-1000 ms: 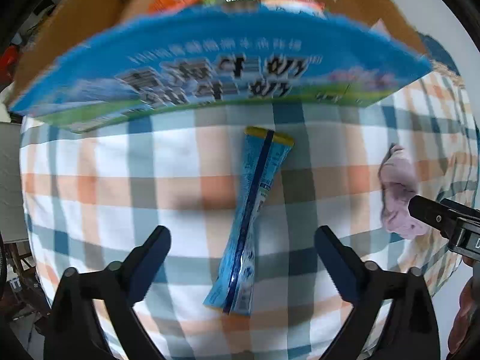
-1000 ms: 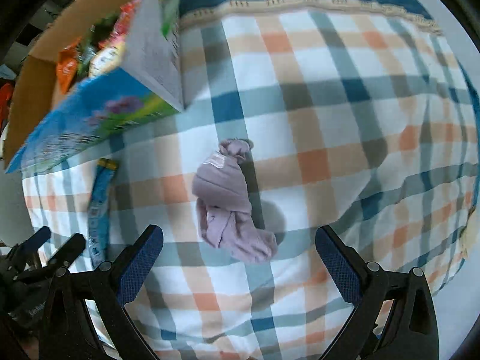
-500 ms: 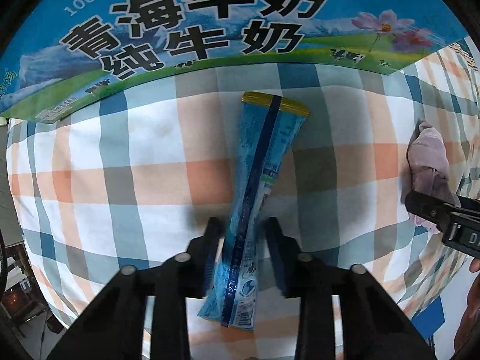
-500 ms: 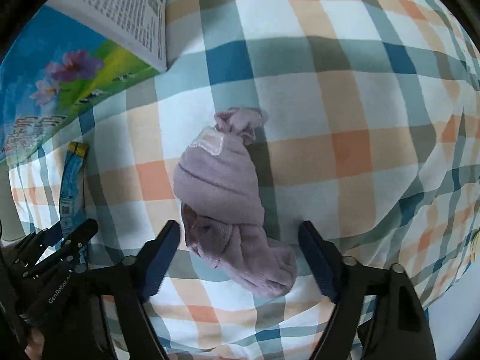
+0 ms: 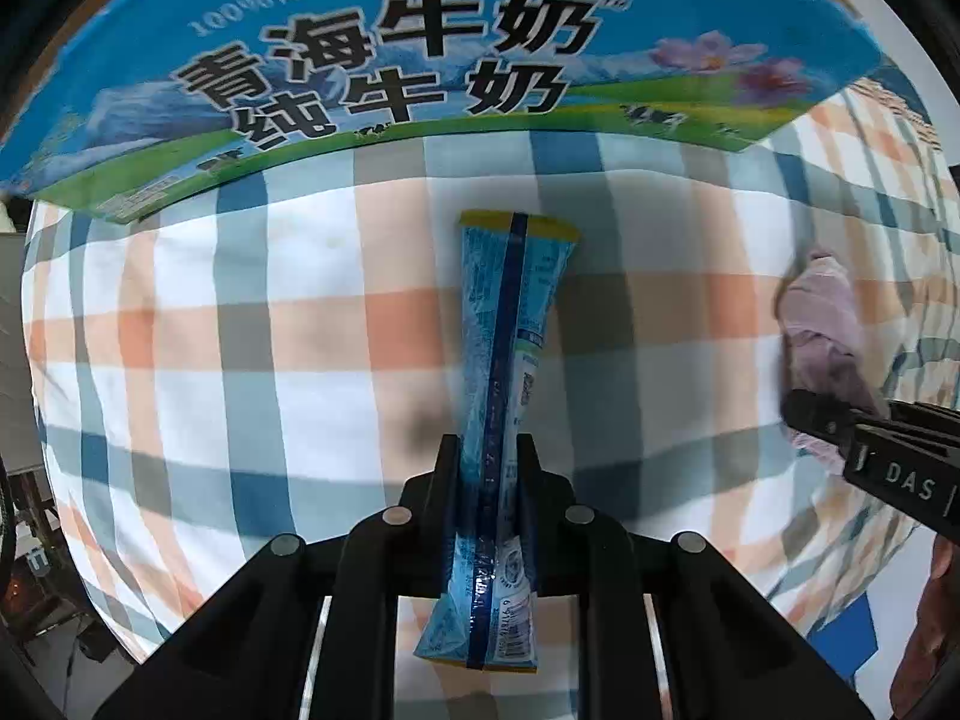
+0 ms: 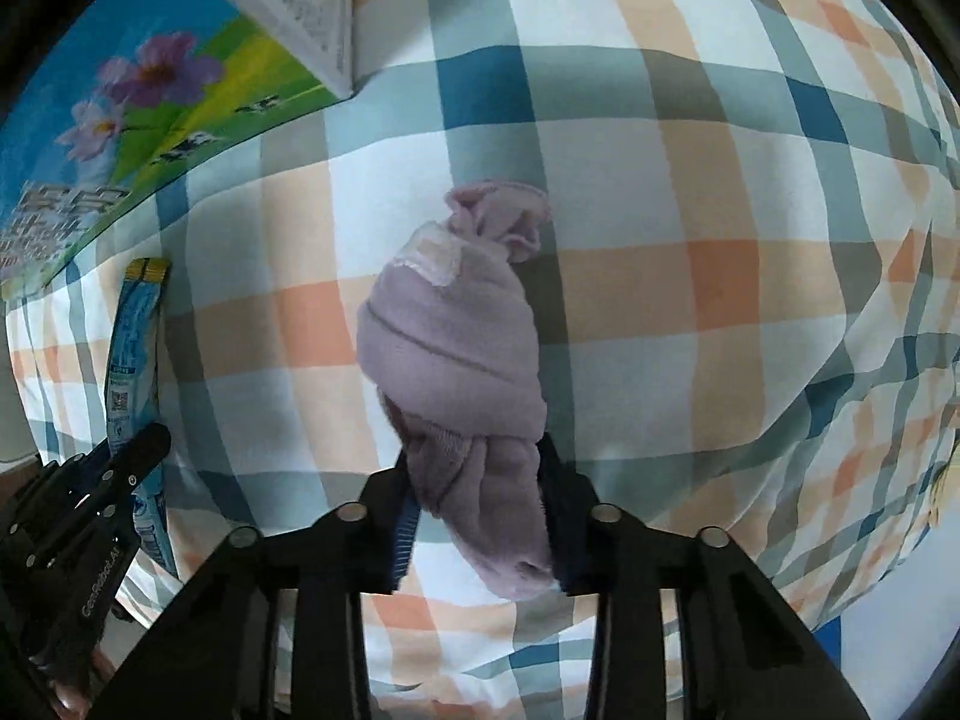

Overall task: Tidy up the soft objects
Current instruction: 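Grasp the blue stick snack with the left tool while the right tool grasps the lilac sock, then carry the blue stick snack and lilac sock into the box and lower them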

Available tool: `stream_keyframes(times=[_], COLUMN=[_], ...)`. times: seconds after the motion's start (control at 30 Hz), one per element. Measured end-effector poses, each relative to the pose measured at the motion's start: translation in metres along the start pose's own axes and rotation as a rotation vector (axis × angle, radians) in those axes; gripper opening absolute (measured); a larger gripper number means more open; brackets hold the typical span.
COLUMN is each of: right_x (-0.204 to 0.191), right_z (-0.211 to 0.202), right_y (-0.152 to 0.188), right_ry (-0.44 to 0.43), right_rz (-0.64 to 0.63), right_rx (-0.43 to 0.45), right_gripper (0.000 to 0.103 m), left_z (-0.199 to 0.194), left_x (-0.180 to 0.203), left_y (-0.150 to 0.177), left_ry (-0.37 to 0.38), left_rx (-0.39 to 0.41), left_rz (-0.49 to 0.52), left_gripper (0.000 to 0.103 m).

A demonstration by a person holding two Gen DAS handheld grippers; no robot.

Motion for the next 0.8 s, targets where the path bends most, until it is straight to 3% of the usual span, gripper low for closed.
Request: stream_keyframes(times=[0.3,0.4,0.63,0.8], right_x=[-0.024,-0.026,-0.03,-0.03], right_z=[-0.021,-0.027,-0.007,0.009], right_y=[0.032,0.042,0.057,0.056], right_ry=[-0.056,-0.068,-0.037,-0.035], right_rz=[-0.045,-0.057,-0.072,-0.072], right_rx=[0.032,0.037,0.003,-0.01], right_gripper=[0.031,0.031,0.031,0.032], left_z=[-0.048,-0.04,0.001,0.001], left_x=[-0.003,-0.003,0.001,0.008], left_y=[0.039,0.048,0.06,0.062], left_ry=[0.052,0.046,0.087,0.073], left_rx=[0.038,0.016,-0.125,-0.125], left_rz=[-0.027,-0.031,-0.04,0.008], left_gripper=[0.014,0.016,0.021,0.02])
Point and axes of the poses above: each gripper's, at about its wrist camera, not at the fingertips, and z roughly the way its jaws point, x to its right, y to its underside, the point moved 6 cm from there along z, roughly the way its jaws point, and after that the axes turned 10 degrees about -y, right-handed, at the moved point
